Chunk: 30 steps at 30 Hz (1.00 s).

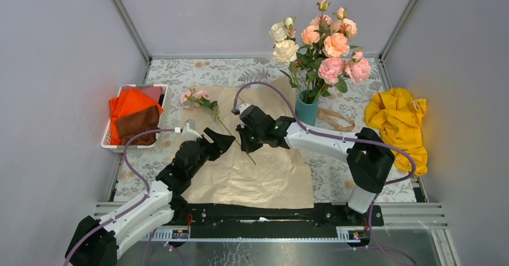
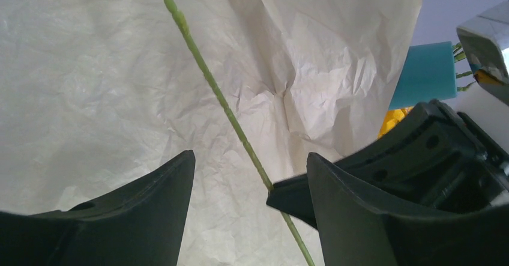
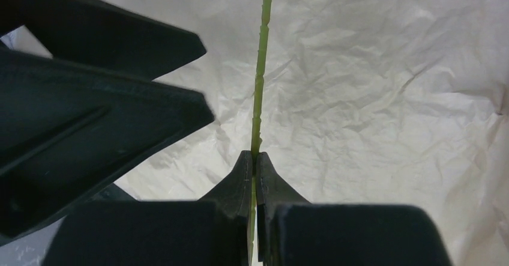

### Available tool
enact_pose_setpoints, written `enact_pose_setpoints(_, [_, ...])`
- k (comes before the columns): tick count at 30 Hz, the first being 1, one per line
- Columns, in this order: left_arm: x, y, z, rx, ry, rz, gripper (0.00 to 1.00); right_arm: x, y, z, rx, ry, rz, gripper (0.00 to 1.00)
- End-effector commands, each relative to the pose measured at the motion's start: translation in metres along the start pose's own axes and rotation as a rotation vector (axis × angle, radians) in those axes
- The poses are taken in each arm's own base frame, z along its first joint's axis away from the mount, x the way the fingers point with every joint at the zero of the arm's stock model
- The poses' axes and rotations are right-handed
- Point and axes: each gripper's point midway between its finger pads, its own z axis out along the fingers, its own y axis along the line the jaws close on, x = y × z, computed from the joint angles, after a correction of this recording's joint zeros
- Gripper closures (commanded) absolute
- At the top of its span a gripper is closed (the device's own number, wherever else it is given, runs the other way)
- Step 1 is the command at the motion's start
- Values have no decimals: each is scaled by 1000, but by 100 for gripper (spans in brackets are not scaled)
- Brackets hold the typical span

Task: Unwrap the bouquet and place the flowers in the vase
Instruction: Pick up the fake flower from the wrapping paper.

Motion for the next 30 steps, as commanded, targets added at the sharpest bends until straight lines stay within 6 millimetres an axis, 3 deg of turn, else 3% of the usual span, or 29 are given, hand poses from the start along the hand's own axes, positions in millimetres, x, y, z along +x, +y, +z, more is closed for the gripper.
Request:
enact_pose_setpoints(1, [-8,-10,3,58,-38,-8,25,-14,36,-23,-91,-84,-13,100])
enact_pose_setpoints(7, [-3,-9,12,55,-8,0,26,-2,48,-30,-85,-84,-25,100])
enact_pose_setpoints(11, [2,-7,15,59,14,1,34,2,52,-37,-80,-87,-47,100])
enact_pose_setpoints(13, [3,-5,16,54,18,5,40,4,52,-37,-77,-82,-45,100])
enact_pose_setpoints(24, [8,1,17,26,44,20,97,17,51,-29,-73,-55,-41,100])
enact_pose_setpoints(28, [9,1,17,30,56,34,100,16,46,-30,-45,-59,-40,99])
enact_pose_setpoints(30, [10,-1,18,42,62,45,100,15,43,-33,-29,-63,-45,92])
